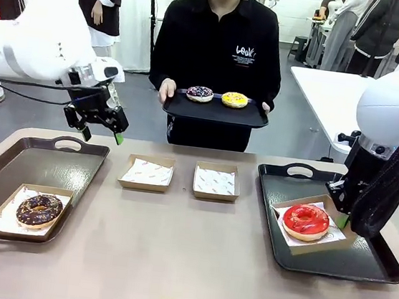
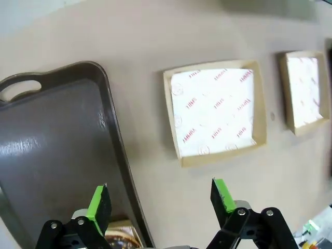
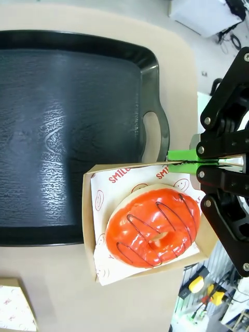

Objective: Individually package the donuts and arrange them on the tray.
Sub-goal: Place the picked Paper togo box on the Handle tray while simultaneously picking up another Paper togo box from the table with the other hand.

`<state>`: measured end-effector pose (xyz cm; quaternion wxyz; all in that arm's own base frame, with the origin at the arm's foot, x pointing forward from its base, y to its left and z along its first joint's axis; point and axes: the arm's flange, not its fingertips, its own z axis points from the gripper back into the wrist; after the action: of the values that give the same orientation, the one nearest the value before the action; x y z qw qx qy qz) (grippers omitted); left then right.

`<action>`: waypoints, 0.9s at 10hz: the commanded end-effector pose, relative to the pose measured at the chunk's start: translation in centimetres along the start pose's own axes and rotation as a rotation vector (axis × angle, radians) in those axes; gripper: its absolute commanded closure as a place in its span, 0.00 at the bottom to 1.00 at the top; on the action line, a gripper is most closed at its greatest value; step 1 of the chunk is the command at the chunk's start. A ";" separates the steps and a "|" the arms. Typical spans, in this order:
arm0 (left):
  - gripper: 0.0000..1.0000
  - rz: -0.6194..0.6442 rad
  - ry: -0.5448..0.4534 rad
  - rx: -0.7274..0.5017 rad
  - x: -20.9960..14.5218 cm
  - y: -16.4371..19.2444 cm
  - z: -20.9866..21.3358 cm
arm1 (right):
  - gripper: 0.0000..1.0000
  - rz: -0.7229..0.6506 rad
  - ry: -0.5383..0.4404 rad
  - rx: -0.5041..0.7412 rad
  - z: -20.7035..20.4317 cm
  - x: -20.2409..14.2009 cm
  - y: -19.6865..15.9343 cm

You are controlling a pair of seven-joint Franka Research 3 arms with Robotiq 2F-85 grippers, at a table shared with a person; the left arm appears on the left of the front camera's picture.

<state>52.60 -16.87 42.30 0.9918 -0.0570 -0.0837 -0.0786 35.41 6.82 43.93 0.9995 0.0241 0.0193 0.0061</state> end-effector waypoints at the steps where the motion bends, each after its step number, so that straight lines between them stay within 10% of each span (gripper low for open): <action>1: 0.00 0.037 -0.025 0.085 1.4 -1.0 -2.0 | 0.99 0.000 0.003 0.000 0.2 0.1 0.0; 9: 0.00 0.026 -0.014 0.074 1.2 -2.1 -5.2 | 0.99 0.000 0.003 0.000 0.2 0.1 0.0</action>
<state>54.32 -19.96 37.53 0.9934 -0.0282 -0.0943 -0.0594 35.41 6.82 43.95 0.9995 0.0241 0.0191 0.0062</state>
